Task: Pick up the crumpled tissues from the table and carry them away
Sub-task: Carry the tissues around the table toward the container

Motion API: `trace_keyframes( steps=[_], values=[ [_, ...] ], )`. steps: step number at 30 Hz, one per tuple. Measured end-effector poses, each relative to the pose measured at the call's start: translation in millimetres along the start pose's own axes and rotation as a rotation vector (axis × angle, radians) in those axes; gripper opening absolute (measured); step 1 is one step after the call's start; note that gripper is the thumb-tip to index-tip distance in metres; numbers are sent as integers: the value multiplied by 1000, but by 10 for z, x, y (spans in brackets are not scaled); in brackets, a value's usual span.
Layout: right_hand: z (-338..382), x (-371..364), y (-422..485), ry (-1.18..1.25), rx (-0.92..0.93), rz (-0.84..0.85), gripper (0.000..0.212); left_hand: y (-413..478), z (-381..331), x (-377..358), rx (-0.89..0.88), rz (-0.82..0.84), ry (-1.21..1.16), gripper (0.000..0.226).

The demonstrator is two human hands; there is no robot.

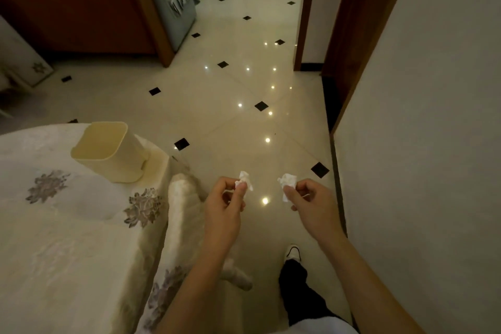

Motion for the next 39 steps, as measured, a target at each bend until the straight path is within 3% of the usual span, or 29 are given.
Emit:
trace_keyframes(
  steps=[9,17,28,39],
  values=[
    [449,110,1739,45,61,145,17,1216,-234,-462,17,-185,20,19],
    [694,-394,2451,39,92,321,18,1736,-213,-341,62,-352,37,18],
    [1374,-1574,3389,-47,186,527,20,2799,70,257,94,-550,10,16],
    [2592,-3153,4389,-95,305,675,20,4010,22,1570,62,-790,-11,17]
  ],
)
Point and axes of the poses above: each hand's wrist, its own y-axis towards the middle knuckle, its own x-axis out of the back of the hand, z = x × y, the point moved 7 cm from there along y, towards the middle knuckle, and after that the axes turned 6 degrees about -y, right-handed, at the moved point
